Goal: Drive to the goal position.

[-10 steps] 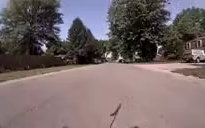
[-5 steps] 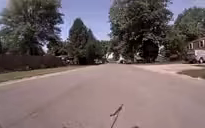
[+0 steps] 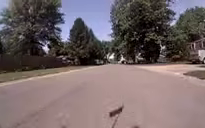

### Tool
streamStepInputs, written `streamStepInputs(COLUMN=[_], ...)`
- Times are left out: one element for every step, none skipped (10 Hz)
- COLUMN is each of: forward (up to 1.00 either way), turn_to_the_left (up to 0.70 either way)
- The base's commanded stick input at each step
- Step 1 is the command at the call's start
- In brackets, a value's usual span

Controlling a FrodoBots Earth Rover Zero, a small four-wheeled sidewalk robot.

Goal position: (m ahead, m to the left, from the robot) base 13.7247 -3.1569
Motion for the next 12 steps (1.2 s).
streamStepInputs(forward=[0.69, 0.69, 0.69, 0.69, 0.69, 0.69, 0.69, 0.69, 0.69, 0.69, 0.69, 0.69], turn_to_the_left=[0.03, 0.03, -0.03, -0.3, -0.34, -0.34, -0.34, -0.34, -0.34, -0.34, -0.34, -0.34])
